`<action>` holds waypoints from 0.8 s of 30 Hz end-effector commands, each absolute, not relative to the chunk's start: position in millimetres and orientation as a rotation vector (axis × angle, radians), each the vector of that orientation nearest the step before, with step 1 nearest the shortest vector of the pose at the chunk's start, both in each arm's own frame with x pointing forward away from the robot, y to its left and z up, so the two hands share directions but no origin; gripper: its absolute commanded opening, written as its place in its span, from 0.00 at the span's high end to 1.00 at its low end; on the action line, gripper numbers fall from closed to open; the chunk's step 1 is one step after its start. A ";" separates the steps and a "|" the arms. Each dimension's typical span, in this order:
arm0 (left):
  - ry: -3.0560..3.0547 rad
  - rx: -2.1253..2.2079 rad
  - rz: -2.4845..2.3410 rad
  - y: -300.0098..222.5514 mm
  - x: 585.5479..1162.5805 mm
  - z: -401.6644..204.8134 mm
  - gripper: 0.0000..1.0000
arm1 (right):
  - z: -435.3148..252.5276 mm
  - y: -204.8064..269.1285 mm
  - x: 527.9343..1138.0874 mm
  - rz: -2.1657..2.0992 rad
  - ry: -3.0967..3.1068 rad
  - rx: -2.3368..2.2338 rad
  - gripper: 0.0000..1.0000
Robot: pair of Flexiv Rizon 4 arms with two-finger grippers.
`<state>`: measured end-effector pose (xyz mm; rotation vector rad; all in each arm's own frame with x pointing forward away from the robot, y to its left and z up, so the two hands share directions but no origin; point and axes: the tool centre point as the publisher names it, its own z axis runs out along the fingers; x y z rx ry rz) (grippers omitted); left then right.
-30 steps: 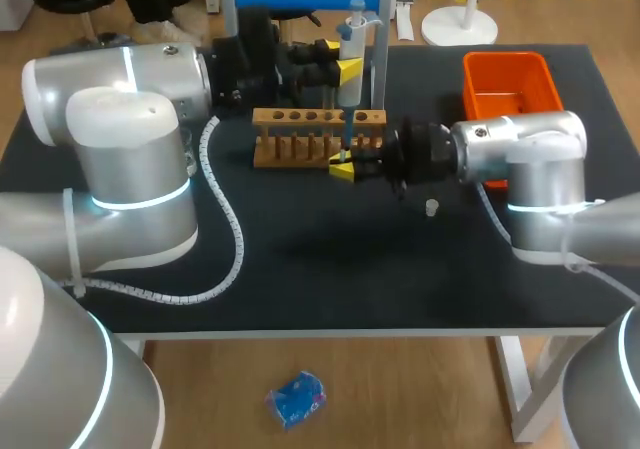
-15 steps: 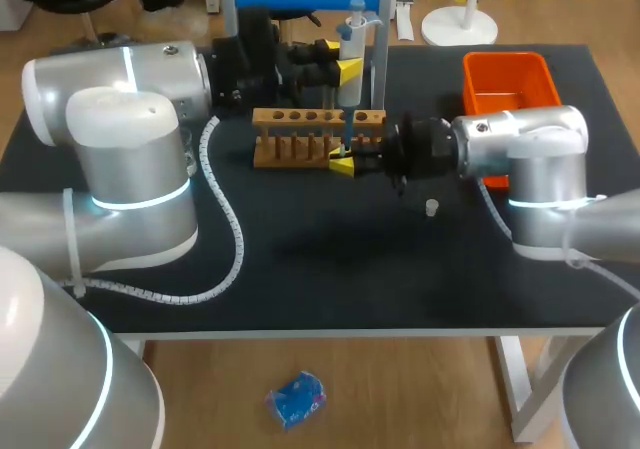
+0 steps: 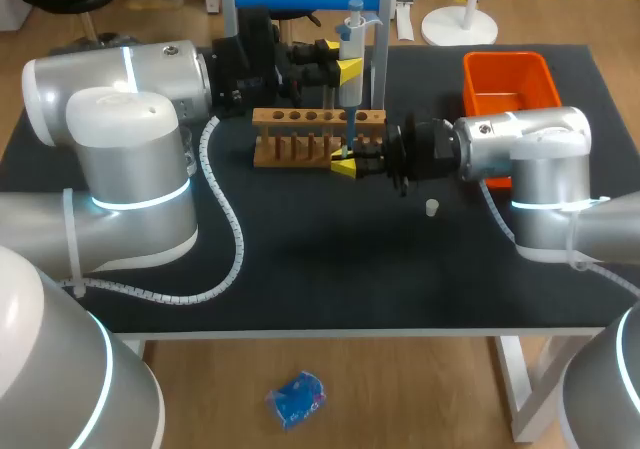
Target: Invert the test tube, pick up the pipette, mount the tip to pipette, aspirate from beaker and dispense into the tube, eject the tip, return the pipette, and cap with the stopper.
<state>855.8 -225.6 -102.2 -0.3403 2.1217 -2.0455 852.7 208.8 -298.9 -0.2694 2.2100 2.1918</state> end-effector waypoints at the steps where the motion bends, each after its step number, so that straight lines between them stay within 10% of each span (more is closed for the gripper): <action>1: 2.122 -0.340 -2.045 -225.3 855.6 -101.8 1.00 | -302.7 208.0 852.1 2.196 2.207 -0.262 1.00; 24: 2.122 -0.340 -2.045 -225.3 855.6 -101.8 1.00 | -297.0 206.3 849.8 2.190 2.199 -0.278 1.00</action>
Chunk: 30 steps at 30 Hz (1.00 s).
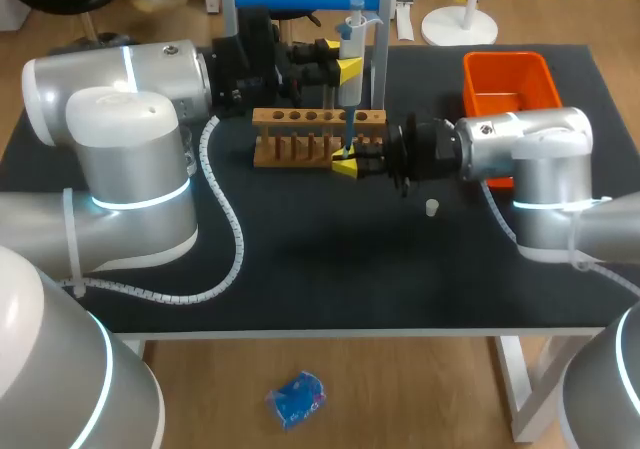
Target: Invert the test tube, pick up the pipette, mount the tip to pipette, aspirate from beaker and dispense into the tube, eject the tip, return the pipette, and cap with the stopper.
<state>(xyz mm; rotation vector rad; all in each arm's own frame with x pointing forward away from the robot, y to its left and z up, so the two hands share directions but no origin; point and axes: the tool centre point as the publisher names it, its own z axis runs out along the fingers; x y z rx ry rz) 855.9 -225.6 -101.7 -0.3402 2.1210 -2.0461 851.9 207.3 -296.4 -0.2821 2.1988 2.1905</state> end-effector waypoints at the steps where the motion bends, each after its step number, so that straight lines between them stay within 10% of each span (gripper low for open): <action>1: 2.122 -0.340 -2.045 -225.3 855.6 -101.8 1.00 | -297.5 206.4 849.5 2.191 2.200 -0.277 1.00; 30: 2.122 -0.340 -2.045 -225.3 855.6 -101.8 1.00 | -290.9 205.4 844.7 2.210 2.174 -0.266 1.00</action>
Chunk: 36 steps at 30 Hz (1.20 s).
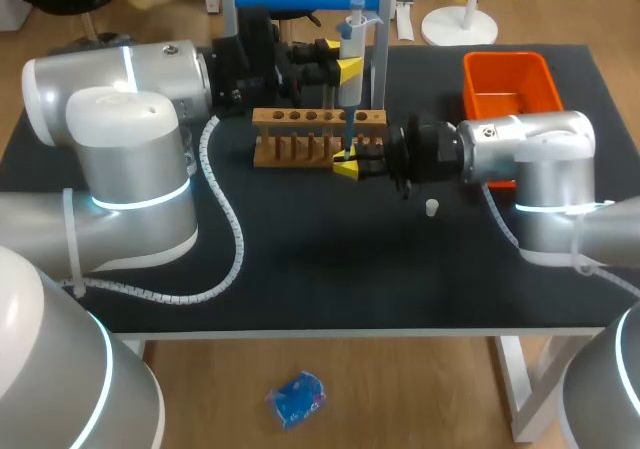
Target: Invert the test tube, pick up the pipette, mount the tip to pipette, aspirate from beaker and dispense into the tube, eject the tip, return the pipette, and cap with the stopper.
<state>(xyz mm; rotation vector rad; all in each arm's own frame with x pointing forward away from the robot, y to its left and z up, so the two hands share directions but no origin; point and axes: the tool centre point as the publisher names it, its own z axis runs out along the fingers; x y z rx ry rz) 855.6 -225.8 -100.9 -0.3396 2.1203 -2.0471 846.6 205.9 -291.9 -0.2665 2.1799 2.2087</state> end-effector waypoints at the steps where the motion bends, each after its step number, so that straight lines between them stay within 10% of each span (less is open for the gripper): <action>1: 2.122 -0.340 -2.045 -225.3 855.6 -101.8 1.00 | -290.8 205.4 844.5 2.212 2.178 -0.258 1.00; 36: 2.122 -0.340 -2.045 -225.3 855.6 -101.8 1.00 | -280.8 208.3 847.5 2.197 2.211 -0.194 1.00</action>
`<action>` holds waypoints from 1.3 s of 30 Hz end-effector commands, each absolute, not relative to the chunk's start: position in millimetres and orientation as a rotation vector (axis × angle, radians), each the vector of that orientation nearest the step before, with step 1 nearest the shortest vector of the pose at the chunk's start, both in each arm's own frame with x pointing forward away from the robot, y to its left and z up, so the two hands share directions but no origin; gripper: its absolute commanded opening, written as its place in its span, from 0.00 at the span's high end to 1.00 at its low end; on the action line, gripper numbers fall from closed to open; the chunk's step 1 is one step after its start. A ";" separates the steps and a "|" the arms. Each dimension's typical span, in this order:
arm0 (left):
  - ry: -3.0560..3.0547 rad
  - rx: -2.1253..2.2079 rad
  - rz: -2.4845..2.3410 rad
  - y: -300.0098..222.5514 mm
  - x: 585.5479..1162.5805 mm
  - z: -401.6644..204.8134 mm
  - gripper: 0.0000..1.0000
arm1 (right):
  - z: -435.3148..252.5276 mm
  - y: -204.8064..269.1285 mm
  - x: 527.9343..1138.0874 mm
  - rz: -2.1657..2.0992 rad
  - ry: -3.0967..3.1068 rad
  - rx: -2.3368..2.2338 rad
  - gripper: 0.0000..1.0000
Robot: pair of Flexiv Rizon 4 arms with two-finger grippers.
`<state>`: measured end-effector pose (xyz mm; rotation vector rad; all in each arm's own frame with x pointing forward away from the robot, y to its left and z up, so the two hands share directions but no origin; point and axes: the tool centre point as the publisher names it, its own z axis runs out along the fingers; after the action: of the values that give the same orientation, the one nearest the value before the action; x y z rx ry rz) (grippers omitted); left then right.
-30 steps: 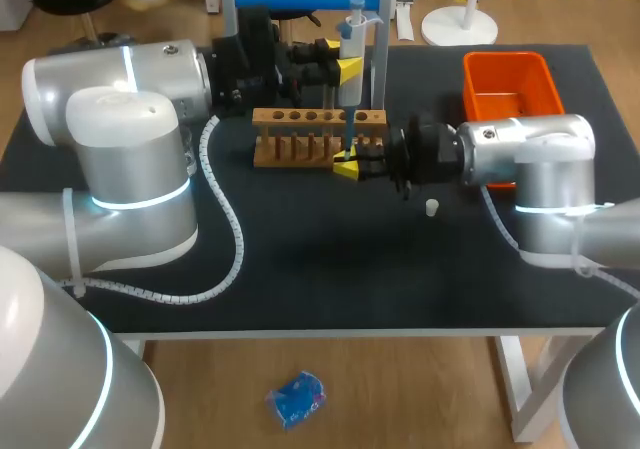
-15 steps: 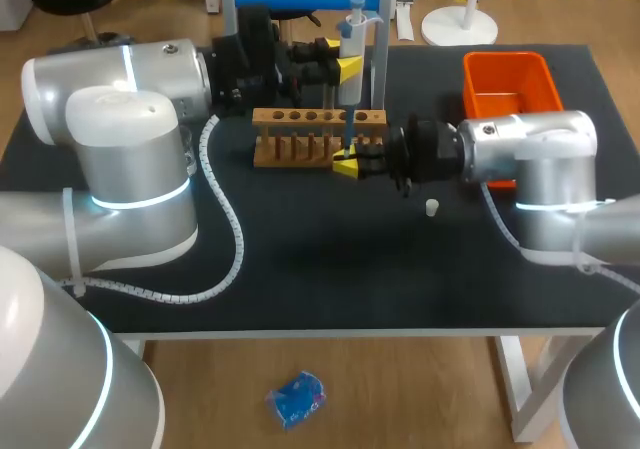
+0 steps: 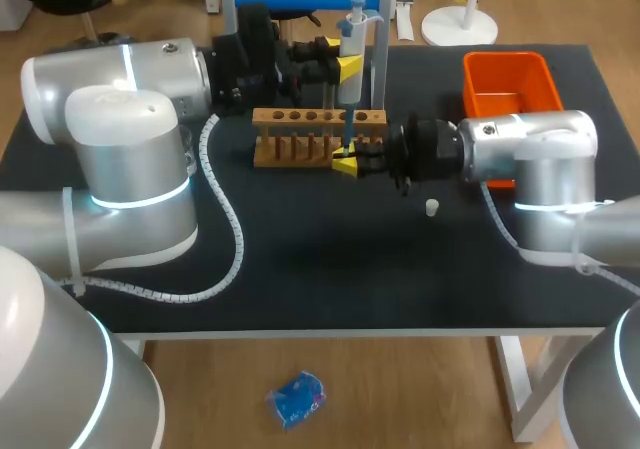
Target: Invert the test tube, pick up the pipette, mount the tip to pipette, aspirate from beaker and dispense into the tube, eject the tip, return the pipette, and cap with the stopper.
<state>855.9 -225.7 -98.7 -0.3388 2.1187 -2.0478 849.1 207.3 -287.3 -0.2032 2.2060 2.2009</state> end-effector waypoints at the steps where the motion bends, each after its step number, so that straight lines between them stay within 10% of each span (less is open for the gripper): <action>1: 2.122 -0.340 -2.045 -225.3 855.6 -101.8 1.00 | -280.5 208.5 847.4 2.200 2.215 -0.180 1.00; 39: 2.122 -0.340 -2.045 -225.3 855.6 -101.8 1.00 | -273.2 208.1 851.3 2.191 2.161 -0.103 1.00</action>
<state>855.9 -225.5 -96.3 -0.3382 2.1200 -2.0465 853.7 207.4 -280.8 -0.1132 2.1659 2.1996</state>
